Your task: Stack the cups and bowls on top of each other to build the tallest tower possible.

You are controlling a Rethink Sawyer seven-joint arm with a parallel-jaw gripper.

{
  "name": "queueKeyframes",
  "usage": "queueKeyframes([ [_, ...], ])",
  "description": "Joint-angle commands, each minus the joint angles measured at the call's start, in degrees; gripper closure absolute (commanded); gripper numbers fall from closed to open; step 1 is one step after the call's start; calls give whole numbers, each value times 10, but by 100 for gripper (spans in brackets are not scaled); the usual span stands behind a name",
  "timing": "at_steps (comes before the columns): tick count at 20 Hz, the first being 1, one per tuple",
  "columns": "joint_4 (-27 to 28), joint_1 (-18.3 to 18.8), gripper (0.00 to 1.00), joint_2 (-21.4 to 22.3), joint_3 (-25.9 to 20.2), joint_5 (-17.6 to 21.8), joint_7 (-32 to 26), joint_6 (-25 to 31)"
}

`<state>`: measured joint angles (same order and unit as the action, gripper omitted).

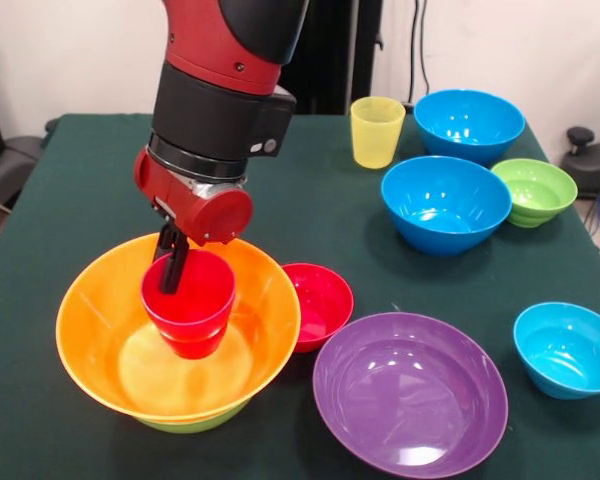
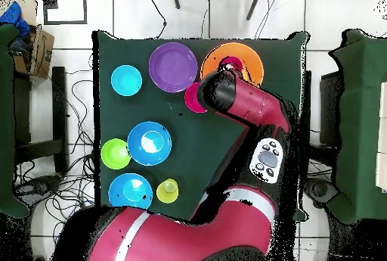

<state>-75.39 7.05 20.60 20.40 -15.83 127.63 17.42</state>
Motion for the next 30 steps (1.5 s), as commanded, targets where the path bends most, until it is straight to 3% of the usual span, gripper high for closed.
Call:
queueKeyframes([
  [1,-48,6,100,19,-91,-11,75,-17],
  [18,-64,16,100,13,-99,-6,77,-71],
  [19,-62,20,0,15,-104,3,61,-64],
  [21,-64,35,0,20,-126,16,38,-67],
  [23,-57,32,0,16,-118,17,55,-104],
  [30,-53,42,0,21,-130,27,39,-95],
])
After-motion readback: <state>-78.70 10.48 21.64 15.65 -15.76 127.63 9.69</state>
